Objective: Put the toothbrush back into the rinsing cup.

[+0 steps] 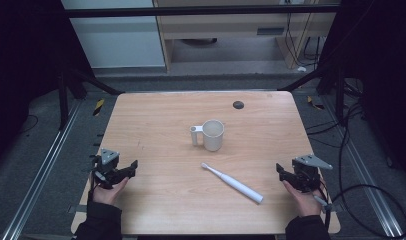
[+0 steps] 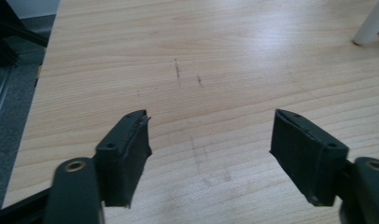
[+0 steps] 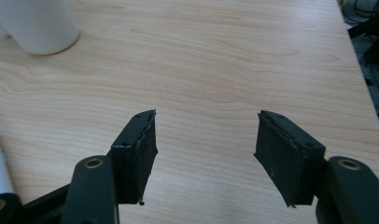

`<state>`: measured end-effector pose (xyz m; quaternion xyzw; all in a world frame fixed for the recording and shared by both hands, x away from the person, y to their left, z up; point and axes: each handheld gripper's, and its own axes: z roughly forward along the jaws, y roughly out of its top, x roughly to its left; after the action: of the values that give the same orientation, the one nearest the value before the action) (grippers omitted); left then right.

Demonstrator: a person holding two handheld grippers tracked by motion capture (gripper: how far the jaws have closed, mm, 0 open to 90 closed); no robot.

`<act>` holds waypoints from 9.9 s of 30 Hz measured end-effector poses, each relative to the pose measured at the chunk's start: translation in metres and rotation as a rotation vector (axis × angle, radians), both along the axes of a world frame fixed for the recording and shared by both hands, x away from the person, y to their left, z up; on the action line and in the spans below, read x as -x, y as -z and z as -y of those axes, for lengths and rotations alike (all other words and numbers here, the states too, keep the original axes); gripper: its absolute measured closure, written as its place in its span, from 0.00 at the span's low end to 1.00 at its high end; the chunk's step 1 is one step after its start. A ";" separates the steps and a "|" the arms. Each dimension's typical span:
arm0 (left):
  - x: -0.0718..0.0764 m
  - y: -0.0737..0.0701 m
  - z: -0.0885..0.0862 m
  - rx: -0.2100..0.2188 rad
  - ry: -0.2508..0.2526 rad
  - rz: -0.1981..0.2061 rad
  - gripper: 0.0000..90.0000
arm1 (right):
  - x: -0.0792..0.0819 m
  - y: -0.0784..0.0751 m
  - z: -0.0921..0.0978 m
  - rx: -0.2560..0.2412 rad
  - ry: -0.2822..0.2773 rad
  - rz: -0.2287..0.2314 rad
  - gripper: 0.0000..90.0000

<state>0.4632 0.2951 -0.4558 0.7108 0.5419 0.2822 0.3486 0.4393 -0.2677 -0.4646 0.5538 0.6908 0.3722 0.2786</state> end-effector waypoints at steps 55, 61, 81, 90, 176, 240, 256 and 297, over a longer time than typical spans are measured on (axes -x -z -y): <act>0.005 0.003 0.006 0.031 0.077 0.001 0.39 | 0.018 0.004 -0.052 -0.021 -0.283 -0.158 1.00; 0.006 0.002 0.006 0.021 0.087 -0.002 0.39 | 0.020 0.008 -0.057 -0.018 -0.302 -0.181 1.00; 0.006 0.003 0.008 0.005 0.094 -0.004 0.39 | 0.026 0.013 -0.061 -0.015 -0.333 -0.214 1.00; 0.006 0.003 0.009 0.005 0.095 -0.006 0.39 | 0.027 0.014 -0.062 -0.014 -0.339 -0.224 1.00; 0.001 0.006 0.014 -0.022 0.117 -0.036 0.35 | -0.011 -0.046 -0.091 0.026 -0.305 -0.152 0.64; 0.000 0.009 0.016 -0.036 0.126 -0.049 0.35 | -0.040 -0.020 -0.145 0.143 -0.399 -0.374 0.57; 0.000 0.009 0.016 -0.036 0.125 -0.050 0.35 | -0.044 -0.010 -0.150 0.167 -0.410 -0.421 0.56; 0.000 0.009 0.016 -0.036 0.130 -0.056 0.35 | -0.049 0.008 -0.157 0.221 -0.423 -0.511 0.67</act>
<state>0.4637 0.2792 -0.4649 0.7581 0.4991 0.2486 0.3382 0.4883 -0.1112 -0.4728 0.4401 0.8738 0.1940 0.0715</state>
